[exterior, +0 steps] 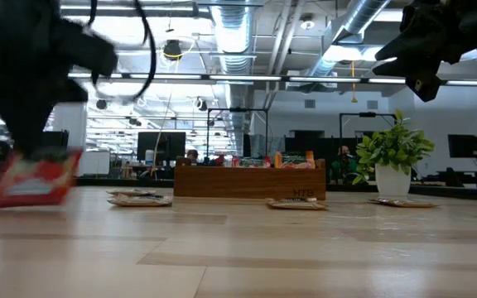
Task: Pick & Place Tea
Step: Put the red tea bag into the middle section of the wooden organizer
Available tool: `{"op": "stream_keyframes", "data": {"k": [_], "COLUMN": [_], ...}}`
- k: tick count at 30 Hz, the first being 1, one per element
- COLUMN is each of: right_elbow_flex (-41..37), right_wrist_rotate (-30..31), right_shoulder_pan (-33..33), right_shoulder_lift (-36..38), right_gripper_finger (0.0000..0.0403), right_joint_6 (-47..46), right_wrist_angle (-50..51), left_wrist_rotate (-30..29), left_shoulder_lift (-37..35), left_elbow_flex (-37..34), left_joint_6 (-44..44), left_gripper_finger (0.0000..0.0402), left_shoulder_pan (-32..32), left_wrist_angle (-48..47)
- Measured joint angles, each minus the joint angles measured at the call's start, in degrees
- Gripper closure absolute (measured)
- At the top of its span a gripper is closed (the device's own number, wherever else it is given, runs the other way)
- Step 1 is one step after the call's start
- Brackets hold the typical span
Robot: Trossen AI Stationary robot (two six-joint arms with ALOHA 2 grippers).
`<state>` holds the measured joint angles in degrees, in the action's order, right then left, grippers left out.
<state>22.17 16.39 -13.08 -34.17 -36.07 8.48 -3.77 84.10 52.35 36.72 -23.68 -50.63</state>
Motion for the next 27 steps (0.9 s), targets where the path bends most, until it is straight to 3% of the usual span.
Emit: {"op": "stream_keyframes", "data": {"k": [5, 13, 20, 27], "right_elbow_flex": [0.00, 0.79, 8.68, 18.06], "right_wrist_rotate": [-0.14, -3.02, -3.14, -3.11], "right_shoulder_pan": [0.00, 0.07, 0.07, 0.11], "right_shoulder_lift": [-0.12, -9.04, -21.71, -32.21], "right_gripper_finger": [0.0301, 0.0301, 0.0294, 0.0234], "right_joint_6": [0.43, 9.67, 17.30, 22.99], "right_wrist_angle": [-4.01, -17.83, -17.94, -17.95], "left_wrist_rotate": [-7.15, -16.49, -17.13, -15.89], "left_shoulder_lift": [-1.38, 3.40, 8.78, 11.79], "left_elbow_flex": [9.00, 25.61, 33.39, 36.24], "left_joint_6": [-3.02, -19.05, -30.65, -36.24], "left_gripper_finger": [0.0401, 0.0401, 0.0401, 0.0402], "left_shoulder_pan": [0.07, 4.90, 12.09, 15.41], "left_wrist_angle": [-5.62, -6.59, -4.02, -0.06]}}
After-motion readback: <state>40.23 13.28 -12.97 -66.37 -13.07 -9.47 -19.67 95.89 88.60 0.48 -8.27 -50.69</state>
